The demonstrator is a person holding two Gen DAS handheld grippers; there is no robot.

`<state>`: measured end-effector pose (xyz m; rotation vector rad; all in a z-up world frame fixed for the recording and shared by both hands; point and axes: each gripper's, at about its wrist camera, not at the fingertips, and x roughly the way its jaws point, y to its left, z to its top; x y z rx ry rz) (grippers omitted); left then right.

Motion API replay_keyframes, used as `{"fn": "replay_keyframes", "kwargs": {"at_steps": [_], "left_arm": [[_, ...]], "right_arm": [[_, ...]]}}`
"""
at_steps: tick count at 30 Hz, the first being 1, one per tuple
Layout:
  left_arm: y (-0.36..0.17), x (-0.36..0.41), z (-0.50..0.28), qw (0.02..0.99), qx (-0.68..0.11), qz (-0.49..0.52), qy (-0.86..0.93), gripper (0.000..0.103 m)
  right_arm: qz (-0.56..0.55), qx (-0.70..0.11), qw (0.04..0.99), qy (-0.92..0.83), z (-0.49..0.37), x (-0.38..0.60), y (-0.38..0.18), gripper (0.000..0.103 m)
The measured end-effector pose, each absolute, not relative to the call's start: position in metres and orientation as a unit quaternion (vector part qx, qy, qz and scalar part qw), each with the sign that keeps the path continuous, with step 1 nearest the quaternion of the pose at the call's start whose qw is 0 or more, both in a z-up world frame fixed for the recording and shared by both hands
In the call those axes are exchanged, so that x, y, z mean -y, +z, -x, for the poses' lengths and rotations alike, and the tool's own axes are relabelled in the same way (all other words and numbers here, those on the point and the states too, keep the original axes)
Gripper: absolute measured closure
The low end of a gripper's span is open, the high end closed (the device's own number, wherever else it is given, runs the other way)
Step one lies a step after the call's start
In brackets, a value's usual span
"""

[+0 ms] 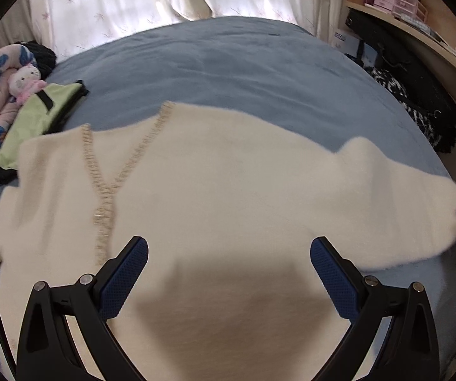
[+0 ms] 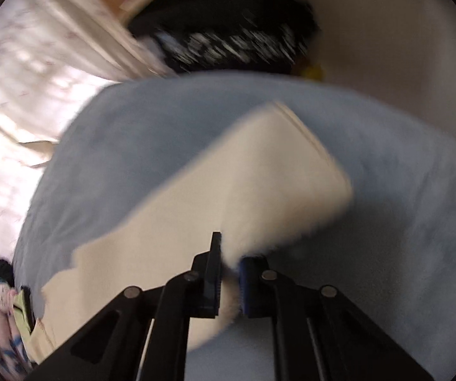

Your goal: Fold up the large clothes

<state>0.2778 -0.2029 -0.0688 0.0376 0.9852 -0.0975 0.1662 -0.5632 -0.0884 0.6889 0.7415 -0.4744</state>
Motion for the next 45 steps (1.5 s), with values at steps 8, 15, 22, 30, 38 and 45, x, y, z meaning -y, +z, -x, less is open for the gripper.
{"fn": "replay_keyframes", "kwargs": {"at_steps": [8,15,22,30,38,45], "left_arm": [[-0.063,0.135,-0.256,0.884,-0.468,0.013,-0.004,0.002],[-0.081,0.081,-0.241,0.872,-0.488,0.046,0.002,0.002],[-0.098,0.064,-0.242,0.854,-0.505,0.11,-0.055,0.002],[-0.117,0.096,-0.274,0.817,-0.53,0.166,-0.158,0.029],[-0.149,0.125,-0.318,0.781,-0.566,0.186,-0.189,0.045],[-0.158,0.151,-0.346,0.772,-0.58,0.167,-0.2,0.089]], "right_arm": [[-0.184,-0.327,0.927,-0.003,-0.195,0.404,-0.011,0.094],[-0.117,-0.474,0.868,0.091,-0.223,0.285,-0.096,0.058],[-0.135,-0.518,0.839,0.099,-0.202,0.271,-0.143,0.057],[-0.213,-0.506,0.83,0.094,-0.185,0.3,-0.141,0.057],[-0.23,-0.5,0.829,0.095,-0.172,0.307,-0.148,0.057],[-0.242,-0.499,0.826,0.099,-0.17,0.314,-0.152,0.057]]}}
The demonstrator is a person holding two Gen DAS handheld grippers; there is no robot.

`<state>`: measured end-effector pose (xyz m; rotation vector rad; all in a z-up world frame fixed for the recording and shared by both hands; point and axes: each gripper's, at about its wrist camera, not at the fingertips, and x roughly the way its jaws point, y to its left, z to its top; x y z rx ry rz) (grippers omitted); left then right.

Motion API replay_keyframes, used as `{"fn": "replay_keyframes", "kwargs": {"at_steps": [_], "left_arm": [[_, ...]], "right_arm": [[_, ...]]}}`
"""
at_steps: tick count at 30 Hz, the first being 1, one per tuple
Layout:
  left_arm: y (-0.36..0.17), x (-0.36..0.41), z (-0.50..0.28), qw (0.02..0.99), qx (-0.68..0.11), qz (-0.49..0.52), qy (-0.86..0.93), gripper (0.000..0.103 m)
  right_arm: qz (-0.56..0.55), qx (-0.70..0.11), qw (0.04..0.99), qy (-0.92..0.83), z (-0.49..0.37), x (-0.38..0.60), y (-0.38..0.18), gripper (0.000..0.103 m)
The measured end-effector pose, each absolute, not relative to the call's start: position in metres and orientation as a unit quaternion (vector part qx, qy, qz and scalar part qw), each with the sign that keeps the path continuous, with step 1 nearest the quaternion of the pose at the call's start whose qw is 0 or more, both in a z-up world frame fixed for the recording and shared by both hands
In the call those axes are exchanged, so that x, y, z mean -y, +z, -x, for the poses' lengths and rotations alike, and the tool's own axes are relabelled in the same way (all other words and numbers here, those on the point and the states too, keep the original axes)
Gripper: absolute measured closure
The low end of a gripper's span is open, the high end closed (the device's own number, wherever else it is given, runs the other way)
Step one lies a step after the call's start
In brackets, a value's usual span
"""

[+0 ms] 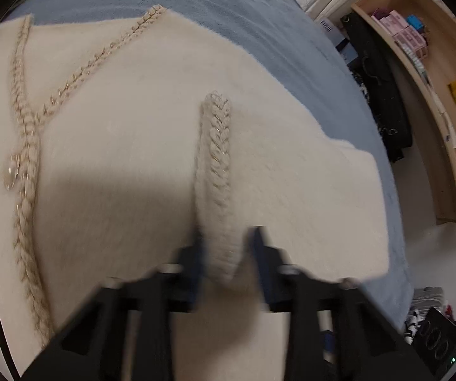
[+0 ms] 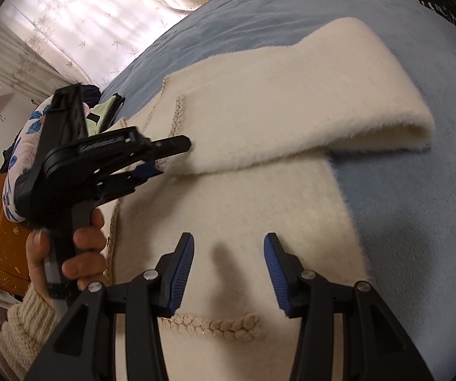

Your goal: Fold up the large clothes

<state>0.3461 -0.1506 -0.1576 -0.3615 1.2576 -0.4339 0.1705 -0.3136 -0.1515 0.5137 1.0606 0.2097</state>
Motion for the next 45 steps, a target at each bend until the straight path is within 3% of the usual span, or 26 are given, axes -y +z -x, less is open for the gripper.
{"fn": "replay_keyframes", "kwargs": {"at_steps": [3,8,15,19,27,30,32,34,37,42,45], "left_arm": [[-0.139,0.163,-0.347,0.786,-0.568,0.14,-0.2,0.09],[-0.059,0.18,-0.333,0.849,-0.482,0.074,-0.202,0.09],[0.022,0.142,-0.317,0.918,-0.369,0.017,-0.144,0.09],[0.01,0.084,-0.299,0.925,-0.369,0.019,-0.086,0.09],[-0.097,0.004,-0.275,0.876,-0.481,0.043,-0.026,0.088],[-0.113,-0.012,-0.269,0.858,-0.506,0.08,-0.04,0.071],[-0.116,-0.021,-0.267,0.849,-0.515,0.107,-0.056,0.047],[-0.115,-0.031,-0.269,0.851,-0.508,0.119,-0.057,0.038],[-0.11,-0.042,-0.284,0.853,-0.501,0.135,-0.06,0.033],[-0.121,-0.038,-0.324,0.838,-0.523,0.139,-0.064,0.033],[-0.131,-0.031,-0.349,0.833,-0.536,0.12,-0.064,0.033]], "right_arm": [[-0.239,-0.5,0.827,0.097,-0.169,0.314,-0.152,0.057],[-0.226,-0.497,0.833,0.084,-0.166,0.314,-0.148,0.057],[-0.224,-0.494,0.837,0.069,-0.161,0.318,-0.145,0.057],[-0.217,-0.494,0.84,0.063,-0.159,0.316,-0.145,0.057],[-0.202,-0.499,0.841,0.054,-0.163,0.304,-0.145,0.057],[-0.203,-0.503,0.838,0.055,-0.163,0.301,-0.143,0.057],[-0.206,-0.505,0.836,0.055,-0.164,0.301,-0.142,0.057],[-0.208,-0.508,0.834,0.058,-0.166,0.302,-0.138,0.057],[-0.207,-0.506,0.835,0.061,-0.171,0.306,-0.128,0.057],[-0.192,-0.493,0.848,0.047,-0.193,0.319,-0.105,0.054],[-0.171,-0.477,0.861,0.033,-0.217,0.334,-0.089,0.044]]}}
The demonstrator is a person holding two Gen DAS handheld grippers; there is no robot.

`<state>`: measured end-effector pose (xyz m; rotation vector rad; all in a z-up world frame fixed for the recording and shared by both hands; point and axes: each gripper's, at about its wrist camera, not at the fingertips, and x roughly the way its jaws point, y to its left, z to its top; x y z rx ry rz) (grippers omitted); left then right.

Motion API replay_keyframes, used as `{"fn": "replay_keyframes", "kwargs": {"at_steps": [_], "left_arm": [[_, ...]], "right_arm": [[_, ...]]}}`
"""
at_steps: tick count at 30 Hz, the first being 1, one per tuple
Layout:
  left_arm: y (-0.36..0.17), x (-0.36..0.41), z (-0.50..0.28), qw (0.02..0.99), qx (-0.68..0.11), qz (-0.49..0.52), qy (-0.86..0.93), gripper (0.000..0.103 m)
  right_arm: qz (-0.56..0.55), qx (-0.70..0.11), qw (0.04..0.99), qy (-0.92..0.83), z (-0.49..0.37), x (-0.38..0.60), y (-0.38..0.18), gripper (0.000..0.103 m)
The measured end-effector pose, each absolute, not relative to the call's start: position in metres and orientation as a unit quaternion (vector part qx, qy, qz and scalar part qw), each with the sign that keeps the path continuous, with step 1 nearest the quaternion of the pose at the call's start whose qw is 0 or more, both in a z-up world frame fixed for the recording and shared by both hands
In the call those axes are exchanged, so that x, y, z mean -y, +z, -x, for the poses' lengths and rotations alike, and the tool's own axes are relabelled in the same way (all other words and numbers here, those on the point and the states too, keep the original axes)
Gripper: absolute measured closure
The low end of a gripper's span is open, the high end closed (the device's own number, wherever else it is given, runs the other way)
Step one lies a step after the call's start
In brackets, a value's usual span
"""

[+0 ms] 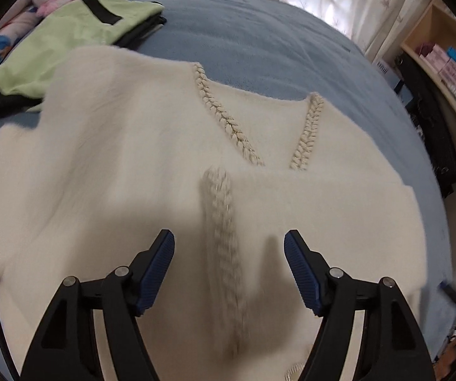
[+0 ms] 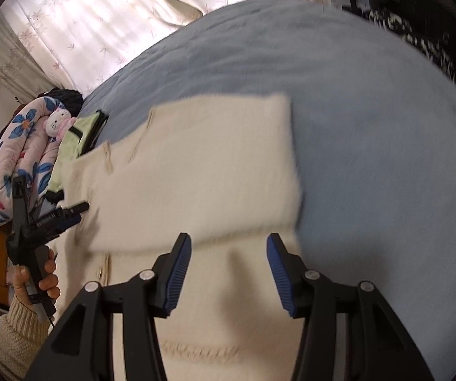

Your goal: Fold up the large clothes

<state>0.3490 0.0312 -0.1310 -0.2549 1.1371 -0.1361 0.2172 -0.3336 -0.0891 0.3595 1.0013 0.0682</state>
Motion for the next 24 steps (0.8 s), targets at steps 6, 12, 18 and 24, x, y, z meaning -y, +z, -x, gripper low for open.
{"fn": "replay_keyframes", "kwargs": {"at_steps": [6,12,18,24], "left_arm": [[-0.141,-0.019,-0.377,0.829,-0.546,0.093,-0.071,0.082],[-0.123,-0.007,-0.381,0.846,-0.526,0.06,-0.064,0.09],[-0.1,-0.004,-0.391,0.873,-0.483,0.05,-0.056,0.09],[-0.141,-0.006,-0.388,0.859,-0.509,0.032,-0.03,0.082]], "right_arm": [[-0.131,-0.481,0.867,-0.002,-0.292,0.359,-0.101,0.034],[-0.189,-0.539,0.821,0.016,-0.35,0.373,-0.16,0.04],[-0.149,-0.501,0.853,0.01,-0.354,0.357,-0.149,0.081],[-0.083,-0.525,0.846,-0.036,-0.354,0.34,-0.149,0.068]]}}
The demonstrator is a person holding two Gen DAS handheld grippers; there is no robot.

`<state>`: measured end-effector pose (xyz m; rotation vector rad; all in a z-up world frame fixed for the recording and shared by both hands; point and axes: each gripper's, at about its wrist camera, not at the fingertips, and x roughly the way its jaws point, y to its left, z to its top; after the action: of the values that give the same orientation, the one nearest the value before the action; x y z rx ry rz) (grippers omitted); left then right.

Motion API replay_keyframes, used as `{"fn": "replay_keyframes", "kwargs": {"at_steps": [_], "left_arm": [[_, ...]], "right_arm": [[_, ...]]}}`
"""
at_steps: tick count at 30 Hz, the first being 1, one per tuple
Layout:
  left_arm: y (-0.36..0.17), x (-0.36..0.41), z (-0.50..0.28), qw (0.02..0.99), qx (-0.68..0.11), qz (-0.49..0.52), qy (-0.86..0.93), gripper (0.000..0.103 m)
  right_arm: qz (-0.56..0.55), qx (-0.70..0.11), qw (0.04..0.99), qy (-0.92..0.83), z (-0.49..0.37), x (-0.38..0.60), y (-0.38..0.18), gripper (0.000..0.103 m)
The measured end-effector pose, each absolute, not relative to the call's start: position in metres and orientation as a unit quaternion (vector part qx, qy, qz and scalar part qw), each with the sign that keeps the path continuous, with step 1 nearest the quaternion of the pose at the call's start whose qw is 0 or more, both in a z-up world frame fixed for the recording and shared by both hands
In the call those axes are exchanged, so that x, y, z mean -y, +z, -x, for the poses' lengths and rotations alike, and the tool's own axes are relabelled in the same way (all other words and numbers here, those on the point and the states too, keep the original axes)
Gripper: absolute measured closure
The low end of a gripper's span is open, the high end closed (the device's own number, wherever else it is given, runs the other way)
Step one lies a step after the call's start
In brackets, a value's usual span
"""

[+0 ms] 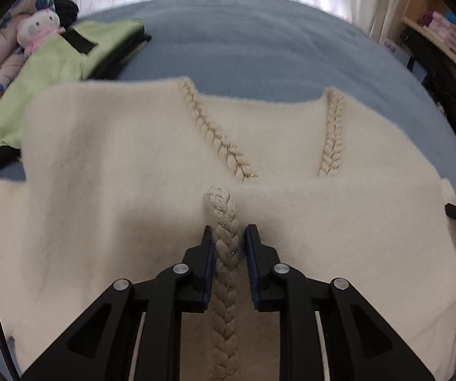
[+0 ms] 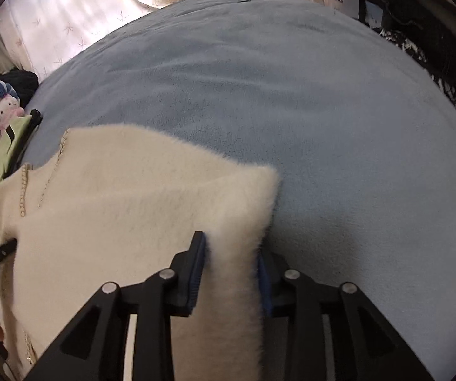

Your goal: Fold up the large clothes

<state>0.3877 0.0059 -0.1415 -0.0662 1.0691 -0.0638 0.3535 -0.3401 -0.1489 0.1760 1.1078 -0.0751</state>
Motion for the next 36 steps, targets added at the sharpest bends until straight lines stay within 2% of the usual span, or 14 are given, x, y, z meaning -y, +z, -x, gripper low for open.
{"fn": "replay_keyframes", "kwargs": {"at_steps": [3,6,10,12,13,15,18,26,32,36], "left_arm": [[-0.122,-0.006,-0.379,0.859,-0.511,0.024,-0.016,0.081],[-0.09,-0.004,-0.358,0.875,-0.483,0.022,-0.018,0.074],[-0.051,0.0,-0.325,0.897,-0.441,0.033,-0.018,0.063],[-0.038,0.004,-0.309,0.903,-0.428,0.04,-0.019,0.057],[-0.033,0.009,-0.3,0.905,-0.422,0.046,-0.027,0.055],[-0.029,0.02,-0.288,0.906,-0.418,0.051,-0.034,0.052],[-0.037,0.033,-0.279,0.904,-0.422,0.056,-0.035,0.052],[-0.119,0.052,-0.292,0.868,-0.493,0.048,-0.003,0.052],[-0.129,0.037,-0.294,0.872,-0.489,0.036,0.007,0.052],[-0.128,0.035,-0.292,0.871,-0.489,0.042,0.004,0.052]], "right_arm": [[-0.051,-0.51,0.857,-0.059,-0.335,0.333,-0.124,0.068],[-0.037,-0.483,0.872,-0.066,-0.313,0.334,-0.101,0.068],[-0.082,-0.415,0.905,-0.048,-0.271,0.329,-0.067,0.067],[-0.122,-0.381,0.916,-0.024,-0.253,0.321,-0.056,0.061],[-0.132,-0.382,0.915,-0.005,-0.249,0.315,-0.055,0.052],[-0.128,-0.396,0.909,0.03,-0.246,0.295,-0.057,0.051],[-0.087,-0.414,0.904,0.06,-0.238,0.262,-0.069,0.051],[-0.054,-0.512,0.855,0.068,-0.253,0.216,-0.155,0.053],[-0.008,-0.489,0.871,-0.034,-0.248,0.259,-0.148,0.053],[-0.061,-0.491,0.868,-0.03,-0.242,0.292,-0.146,0.056]]}}
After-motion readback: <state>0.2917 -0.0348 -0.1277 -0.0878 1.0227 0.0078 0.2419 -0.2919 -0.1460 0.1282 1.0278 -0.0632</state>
